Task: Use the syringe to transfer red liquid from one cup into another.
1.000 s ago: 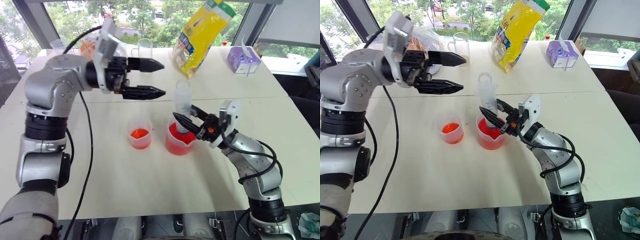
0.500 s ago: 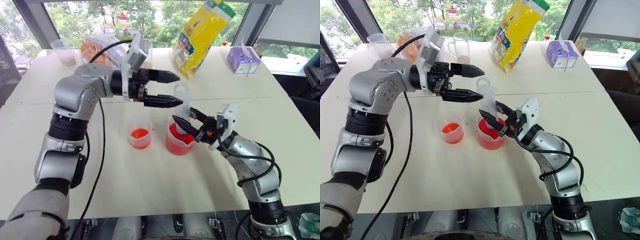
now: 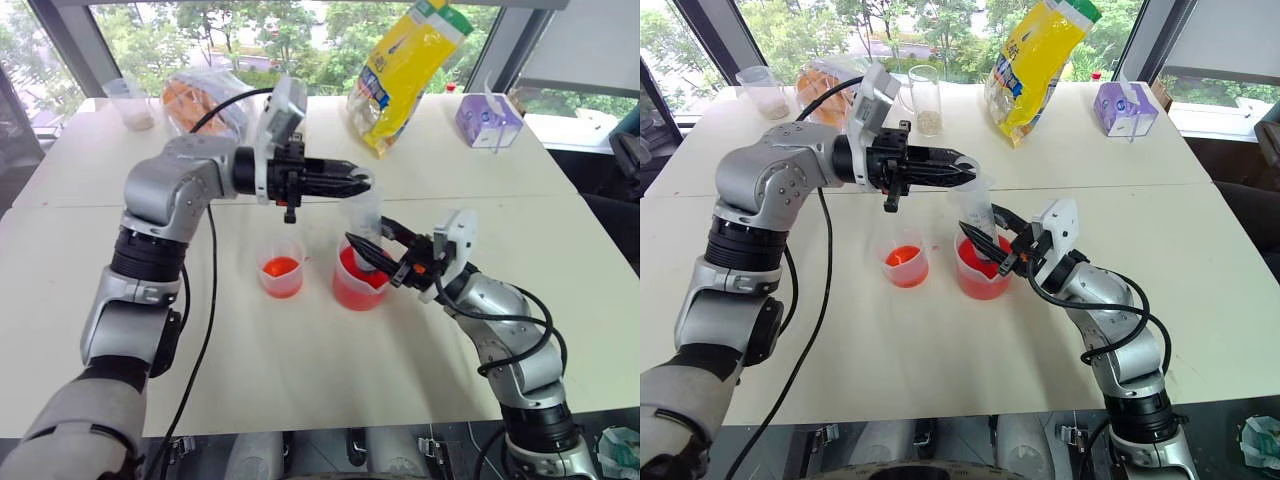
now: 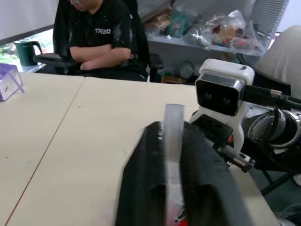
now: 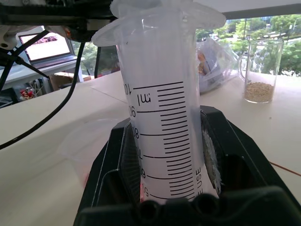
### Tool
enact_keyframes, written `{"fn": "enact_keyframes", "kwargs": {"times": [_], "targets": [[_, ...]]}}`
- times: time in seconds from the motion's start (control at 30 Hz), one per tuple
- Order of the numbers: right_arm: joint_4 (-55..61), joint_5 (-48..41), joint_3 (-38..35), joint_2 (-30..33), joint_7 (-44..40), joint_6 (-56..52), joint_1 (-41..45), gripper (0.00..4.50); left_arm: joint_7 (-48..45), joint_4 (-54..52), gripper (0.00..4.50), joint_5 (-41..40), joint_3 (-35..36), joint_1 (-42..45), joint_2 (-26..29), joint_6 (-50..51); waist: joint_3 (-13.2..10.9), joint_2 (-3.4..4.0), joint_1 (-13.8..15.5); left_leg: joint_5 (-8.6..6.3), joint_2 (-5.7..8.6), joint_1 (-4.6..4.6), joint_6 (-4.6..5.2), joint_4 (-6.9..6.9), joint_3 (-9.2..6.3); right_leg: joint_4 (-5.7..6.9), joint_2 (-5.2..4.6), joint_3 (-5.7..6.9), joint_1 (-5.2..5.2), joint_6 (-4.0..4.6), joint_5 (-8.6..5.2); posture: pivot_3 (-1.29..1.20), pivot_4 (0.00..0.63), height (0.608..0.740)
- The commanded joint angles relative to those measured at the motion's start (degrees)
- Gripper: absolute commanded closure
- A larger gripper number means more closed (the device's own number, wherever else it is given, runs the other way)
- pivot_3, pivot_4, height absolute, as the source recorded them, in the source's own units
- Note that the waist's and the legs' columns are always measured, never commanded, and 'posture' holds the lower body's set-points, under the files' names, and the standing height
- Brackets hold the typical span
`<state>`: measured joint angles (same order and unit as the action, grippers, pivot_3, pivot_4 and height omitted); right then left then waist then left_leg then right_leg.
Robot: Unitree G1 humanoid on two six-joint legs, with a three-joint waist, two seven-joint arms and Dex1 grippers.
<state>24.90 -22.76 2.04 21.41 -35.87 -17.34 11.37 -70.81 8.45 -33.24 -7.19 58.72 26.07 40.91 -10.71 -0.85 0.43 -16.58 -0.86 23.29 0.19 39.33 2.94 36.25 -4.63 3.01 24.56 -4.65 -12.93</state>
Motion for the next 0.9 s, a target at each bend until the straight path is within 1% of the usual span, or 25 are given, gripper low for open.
{"fn": "enact_keyframes", "kwargs": {"times": [0.03,0.33,0.5,0.9], "targets": [[1.9,-0.4,0.4,0.8,-0.1,-0.9,-0.5,3.07,0.1,-1.1,4.44,-0.3,1.2,0.7,0.0,-0.4,0.0,0.0,0.0,0.0,0.0,0.0,0.0,0.0,0.0,0.0,0.0,0.0,0.0,0.0,0.0,0.0,0.15,0.74],[1.6,-1.7,0.6,0.8,-0.4,-3.1,-0.7,3.07,0.7,-1.2,4.44,-1.6,3.6,3.4,-0.2,-0.5,0.0,0.0,0.1,0.0,0.0,0.0,0.0,0.0,0.0,0.0,0.0,0.0,0.0,0.0,0.0,0.0,0.15,0.74],[-1.2,-2.2,1.1,1.1,-1.7,-4.1,-0.4,3.07,2.1,-0.6,4.44,-2.7,5.9,5.5,-0.6,-0.9,0.0,0.0,0.1,0.0,0.0,0.01,0.0,0.0,0.0,0.0,0.0,0.0,0.0,0.0,0.0,0.0,0.15,0.74],[-3.1,-3.4,2.2,2.6,-3.6,-4.7,-1.4,3.07,3.4,1.5,4.44,-3.6,7.8,8.2,0.1,-2.1,0.0,0.0,0.1,0.0,0.0,0.0,0.0,0.0,-0.01,0.0,0.0,0.0,0.0,0.0,0.0,0.0,0.15,0.74]]}}
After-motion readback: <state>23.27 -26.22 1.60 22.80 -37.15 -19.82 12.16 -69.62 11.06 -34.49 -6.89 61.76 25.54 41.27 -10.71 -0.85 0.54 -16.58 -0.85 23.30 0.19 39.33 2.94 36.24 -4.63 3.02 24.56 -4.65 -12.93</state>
